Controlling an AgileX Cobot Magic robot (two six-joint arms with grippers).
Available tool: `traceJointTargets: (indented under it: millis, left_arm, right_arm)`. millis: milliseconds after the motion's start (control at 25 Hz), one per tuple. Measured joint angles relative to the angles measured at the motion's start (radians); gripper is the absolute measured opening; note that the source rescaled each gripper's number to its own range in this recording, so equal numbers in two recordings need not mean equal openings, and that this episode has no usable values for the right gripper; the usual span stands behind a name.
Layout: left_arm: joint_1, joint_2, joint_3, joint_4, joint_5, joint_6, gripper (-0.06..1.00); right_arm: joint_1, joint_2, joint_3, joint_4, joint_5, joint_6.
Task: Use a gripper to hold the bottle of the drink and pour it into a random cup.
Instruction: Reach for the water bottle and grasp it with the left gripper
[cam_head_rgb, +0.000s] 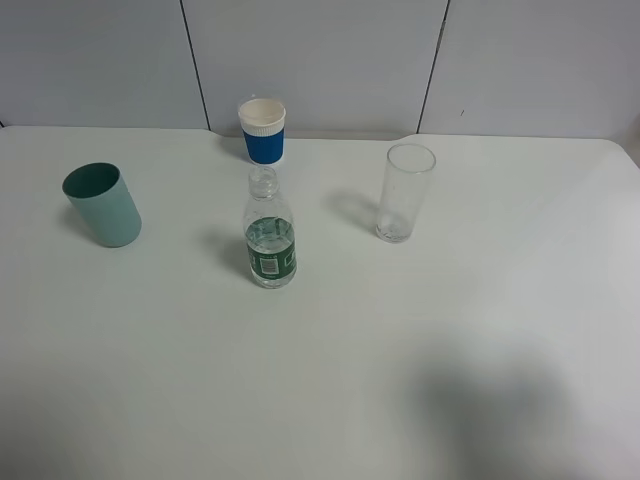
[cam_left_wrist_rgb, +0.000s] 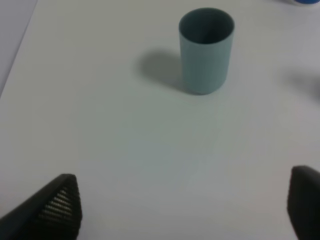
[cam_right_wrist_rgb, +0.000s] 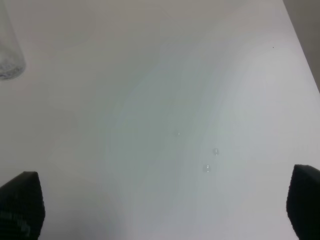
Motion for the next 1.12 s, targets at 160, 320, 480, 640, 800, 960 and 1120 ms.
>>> traceJointTargets:
  millis: [160, 320, 480, 640, 800, 960, 1120]
  left_arm:
    - [0.000, 0.000, 0.000, 0.000, 0.000, 0.000, 0.60]
    - [0.000, 0.000, 0.000, 0.000, 0.000, 0.000, 0.60]
    - [0.000, 0.000, 0.000, 0.000, 0.000, 0.000, 0.60]
    - [0.000, 0.000, 0.000, 0.000, 0.000, 0.000, 0.60]
    - [0.000, 0.000, 0.000, 0.015, 0.000, 0.000, 0.60]
    - [0.000, 0.035, -0.007, 0.023, 0.000, 0.000, 0.60]
    - [0.000, 0.152, -0.046, 0.040, -0.006, 0.000, 0.60]
  right_arm:
    - [0.000, 0.000, 0.000, 0.000, 0.000, 0.000]
    - [0.000, 0.000, 0.000, 0.000, 0.000, 0.000]
    - [0.000, 0.000, 0.000, 0.000, 0.000, 0.000]
    - [0.000, 0.000, 0.000, 0.000, 0.000, 0.000]
    - [0.000, 0.000, 0.000, 0.000, 0.000, 0.000]
    - [0.000, 0.000, 0.000, 0.000, 0.000, 0.000]
    - [0.000, 0.000, 0.000, 0.000, 0.000, 0.000]
